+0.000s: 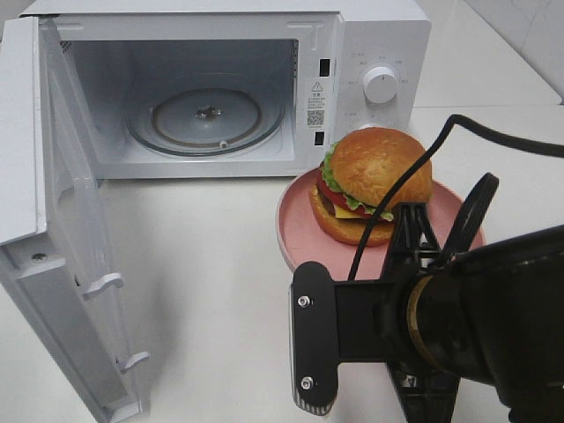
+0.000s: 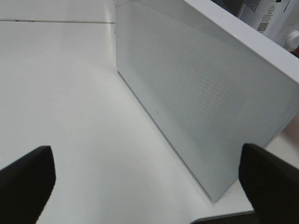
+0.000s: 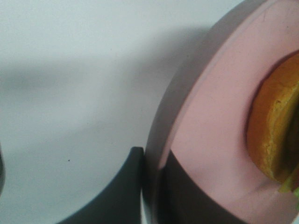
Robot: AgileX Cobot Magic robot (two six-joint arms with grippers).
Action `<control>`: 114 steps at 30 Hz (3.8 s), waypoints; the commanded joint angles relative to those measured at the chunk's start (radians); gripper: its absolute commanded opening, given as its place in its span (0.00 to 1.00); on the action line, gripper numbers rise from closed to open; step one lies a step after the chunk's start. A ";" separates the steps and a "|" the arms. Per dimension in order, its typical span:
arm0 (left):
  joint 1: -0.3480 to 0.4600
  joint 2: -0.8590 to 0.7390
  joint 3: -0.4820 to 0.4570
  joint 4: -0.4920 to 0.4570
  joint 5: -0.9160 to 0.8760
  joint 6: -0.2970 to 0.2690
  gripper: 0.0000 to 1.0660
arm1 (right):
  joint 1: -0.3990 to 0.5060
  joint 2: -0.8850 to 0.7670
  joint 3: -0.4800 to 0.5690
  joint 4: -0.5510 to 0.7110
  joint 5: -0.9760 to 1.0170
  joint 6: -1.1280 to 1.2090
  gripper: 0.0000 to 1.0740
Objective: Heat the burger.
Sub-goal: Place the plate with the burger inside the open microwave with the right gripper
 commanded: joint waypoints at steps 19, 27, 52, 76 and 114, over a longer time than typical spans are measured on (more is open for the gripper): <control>0.002 -0.016 0.002 -0.002 0.001 0.001 0.94 | -0.059 -0.006 -0.013 -0.091 -0.217 -0.317 0.00; 0.002 -0.016 0.002 -0.002 0.001 0.001 0.94 | -0.082 -0.006 -0.013 -0.082 -0.286 -0.402 0.00; 0.002 -0.016 0.002 -0.002 0.001 0.001 0.94 | -0.310 -0.006 -0.013 0.346 -0.438 -1.173 0.00; 0.002 -0.016 0.002 -0.002 0.001 0.001 0.94 | -0.454 -0.006 -0.013 0.910 -0.575 -1.835 0.00; 0.002 -0.016 0.002 -0.002 0.001 0.001 0.94 | -0.454 0.060 -0.099 0.962 -0.583 -1.885 0.00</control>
